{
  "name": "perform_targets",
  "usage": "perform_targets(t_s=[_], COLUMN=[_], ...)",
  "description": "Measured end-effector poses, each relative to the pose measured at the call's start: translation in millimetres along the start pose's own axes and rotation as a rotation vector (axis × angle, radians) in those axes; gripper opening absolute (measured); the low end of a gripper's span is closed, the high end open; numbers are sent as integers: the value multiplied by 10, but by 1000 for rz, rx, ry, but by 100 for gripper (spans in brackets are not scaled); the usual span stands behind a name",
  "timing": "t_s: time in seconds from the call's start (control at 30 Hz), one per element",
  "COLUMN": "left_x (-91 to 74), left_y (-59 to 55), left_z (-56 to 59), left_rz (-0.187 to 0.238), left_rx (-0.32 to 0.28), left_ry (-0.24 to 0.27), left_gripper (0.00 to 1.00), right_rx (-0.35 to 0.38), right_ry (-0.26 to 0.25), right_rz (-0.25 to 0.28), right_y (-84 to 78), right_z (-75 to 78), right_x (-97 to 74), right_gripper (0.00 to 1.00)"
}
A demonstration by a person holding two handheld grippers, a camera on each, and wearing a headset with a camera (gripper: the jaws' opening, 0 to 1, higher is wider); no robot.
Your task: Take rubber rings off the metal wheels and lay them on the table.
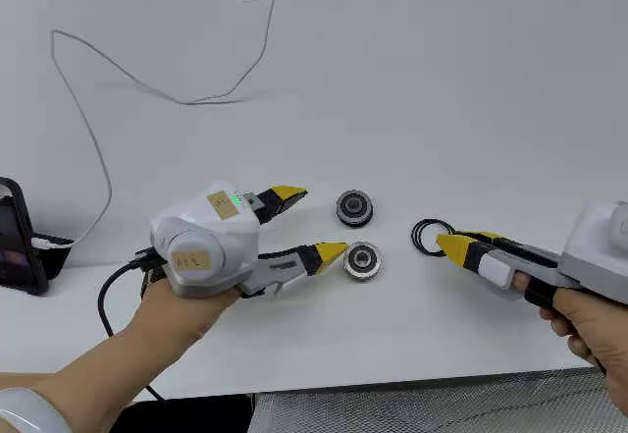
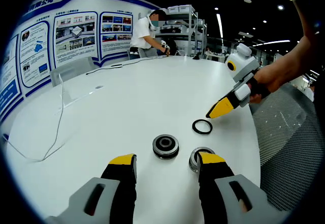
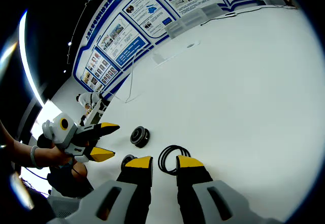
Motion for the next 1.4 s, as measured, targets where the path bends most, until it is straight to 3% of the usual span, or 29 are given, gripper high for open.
perform_targets(t_s=[0.23,0.4,1.0,1.4], left_x=[16,34,236,358], left_y=[25,42,120,72], left_z=[-5,-19,-43,-87], left_rz=[-3,0,-23,-79], left_rx=[9,18,45,70], left_ry=[-5,-10,-39,-51], left_gripper=[45,43,32,22], right_rx=[-106,-138,-119,-83], right_ry=[28,50,111,113], right_rz=[21,22,14,1], right_y=[47,69,131,158], right_z=[-162,-282,-567,-541], right_x=[68,129,402,533], right_gripper=[20,21,20,20])
Point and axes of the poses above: the centre of the closed fingertips' face, and the gripper's own axes: x roughly forward along the fingers, z roughly to its right, y roughly out of its top, the point moved 3 cm from there along -x, roughly backward along the fingers, and after that the axes turned 15 degrees about -y, right-handed, at the moved point
